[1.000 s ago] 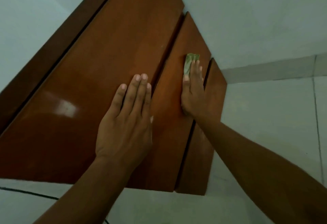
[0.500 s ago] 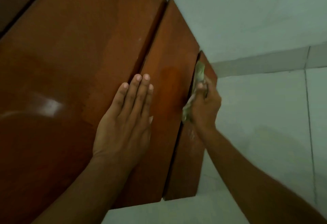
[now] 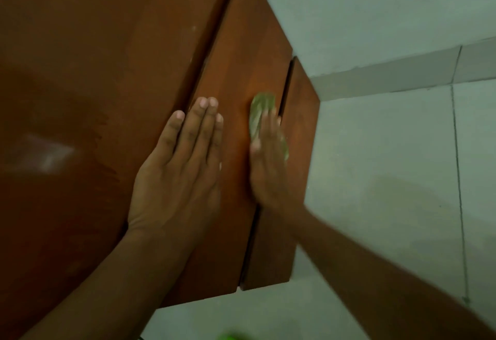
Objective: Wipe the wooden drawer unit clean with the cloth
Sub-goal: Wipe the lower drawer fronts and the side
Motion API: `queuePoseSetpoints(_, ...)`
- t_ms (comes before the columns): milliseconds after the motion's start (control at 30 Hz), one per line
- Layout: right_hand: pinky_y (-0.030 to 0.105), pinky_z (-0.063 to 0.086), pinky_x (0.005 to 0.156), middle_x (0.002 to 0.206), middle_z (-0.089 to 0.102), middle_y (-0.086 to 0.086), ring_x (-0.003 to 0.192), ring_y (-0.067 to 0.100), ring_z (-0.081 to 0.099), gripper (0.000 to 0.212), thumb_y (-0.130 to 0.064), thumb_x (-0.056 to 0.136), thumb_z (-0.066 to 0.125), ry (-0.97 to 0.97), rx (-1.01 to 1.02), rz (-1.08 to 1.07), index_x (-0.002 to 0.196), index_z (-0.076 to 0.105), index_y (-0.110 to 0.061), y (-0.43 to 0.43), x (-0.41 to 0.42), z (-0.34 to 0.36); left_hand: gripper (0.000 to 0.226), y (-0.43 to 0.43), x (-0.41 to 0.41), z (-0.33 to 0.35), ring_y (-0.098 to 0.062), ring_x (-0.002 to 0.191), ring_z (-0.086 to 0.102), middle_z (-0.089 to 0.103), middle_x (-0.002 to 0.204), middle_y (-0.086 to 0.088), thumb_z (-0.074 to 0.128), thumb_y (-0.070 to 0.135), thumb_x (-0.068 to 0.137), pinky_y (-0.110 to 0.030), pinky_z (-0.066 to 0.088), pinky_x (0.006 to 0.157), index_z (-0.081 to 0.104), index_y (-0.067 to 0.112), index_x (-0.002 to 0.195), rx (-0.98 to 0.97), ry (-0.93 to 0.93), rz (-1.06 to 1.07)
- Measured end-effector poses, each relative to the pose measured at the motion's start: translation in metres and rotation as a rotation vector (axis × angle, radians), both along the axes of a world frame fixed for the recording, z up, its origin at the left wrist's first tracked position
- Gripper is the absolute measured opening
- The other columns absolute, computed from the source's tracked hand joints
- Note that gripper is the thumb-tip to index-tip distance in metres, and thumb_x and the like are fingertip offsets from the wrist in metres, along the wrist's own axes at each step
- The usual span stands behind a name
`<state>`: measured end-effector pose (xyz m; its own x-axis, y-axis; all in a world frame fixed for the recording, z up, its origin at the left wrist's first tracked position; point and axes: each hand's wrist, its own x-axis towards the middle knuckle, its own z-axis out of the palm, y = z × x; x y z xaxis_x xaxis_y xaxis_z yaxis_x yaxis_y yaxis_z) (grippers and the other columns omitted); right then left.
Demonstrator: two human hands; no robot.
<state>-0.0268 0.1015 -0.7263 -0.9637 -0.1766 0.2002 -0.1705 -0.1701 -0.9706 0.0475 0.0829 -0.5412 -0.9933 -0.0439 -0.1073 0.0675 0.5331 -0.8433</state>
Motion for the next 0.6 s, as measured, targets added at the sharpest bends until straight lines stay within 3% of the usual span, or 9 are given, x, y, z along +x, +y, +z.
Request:
queuePoseSetpoints(167,0.032,0.007,0.127,0.168,0.014,0.001,0.155,0.012,0.010,0.054,-0.038,0.109,0.021,-0.089,0.019,-0.030,0.160,0.013,-0.019,-0.002,-0.150,0.013,0.067,0.001,-0.005,-0.004,-0.037,0.149,-0.031,-0.035,0.157,-0.028,-0.008,0.033,0.097,-0.051,-0.014,0.123,-0.028,-0.006,0.148,-0.025,-0.059,0.034)
queuePoseSetpoints(233,0.027,0.023,0.123,0.162,0.032,0.002,0.148,0.013,0.032,0.051,-0.034,0.109,0.027,-0.075,0.027,-0.069,0.158,0.025,-0.019,-0.002,-0.178,0.009,0.068,0.001,-0.004,-0.004,-0.038,0.148,-0.032,-0.037,0.156,-0.028,-0.009,0.034,0.097,-0.052,-0.014,0.123,-0.030,-0.007,0.147,-0.037,-0.082,0.027)
queuePoseSetpoints(300,0.020,0.043,0.109,0.141,0.060,0.005,0.125,0.012,0.056,0.044,-0.024,0.105,0.038,-0.022,0.011,-0.155,0.147,0.048,-0.014,-0.002,-0.191,0.002,0.066,0.002,-0.004,-0.003,-0.038,0.147,-0.033,-0.037,0.156,-0.029,-0.006,0.031,0.099,-0.052,-0.014,0.123,-0.030,-0.006,0.147,-0.045,-0.096,0.029)
queuePoseSetpoints(367,0.029,0.054,0.093,0.110,0.073,0.003,0.099,0.015,0.066,0.034,-0.016,0.098,0.045,-0.066,0.037,-0.259,0.123,0.068,-0.013,0.004,-0.200,0.001,0.063,0.005,-0.004,-0.003,-0.037,0.147,-0.034,-0.039,0.155,-0.028,-0.004,0.028,0.101,-0.051,-0.017,0.122,-0.033,-0.006,0.146,-0.044,-0.101,0.047)
queuePoseSetpoints(467,0.035,0.054,0.078,0.083,0.067,-0.005,0.077,0.012,0.061,0.020,-0.015,0.094,0.050,-0.211,0.071,-0.332,0.092,0.069,-0.017,0.020,-0.196,0.014,0.068,0.009,-0.003,-0.003,-0.037,0.147,-0.034,-0.039,0.155,-0.028,-0.002,0.035,0.101,-0.049,-0.018,0.122,-0.034,-0.007,0.144,-0.025,-0.073,0.041)
queuePoseSetpoints(533,0.028,0.050,0.072,0.077,0.063,-0.010,0.073,0.007,0.058,0.014,-0.023,0.094,0.053,-0.226,0.032,-0.346,0.088,0.065,-0.025,0.036,-0.157,0.025,0.067,0.010,0.001,-0.007,-0.038,0.146,-0.034,-0.040,0.153,-0.029,-0.004,0.034,0.101,-0.049,-0.019,0.121,-0.036,-0.009,0.143,-0.021,-0.066,0.054)
queuePoseSetpoints(600,0.020,0.049,0.073,0.086,0.066,-0.012,0.078,0.001,0.060,0.013,-0.027,0.095,0.055,-0.223,-0.041,-0.335,0.096,0.067,-0.031,0.047,-0.088,0.024,0.062,0.010,0.010,-0.013,-0.038,0.146,-0.034,-0.040,0.153,-0.030,-0.007,0.027,0.101,-0.048,-0.021,0.120,-0.035,-0.009,0.143,-0.013,-0.067,0.061)
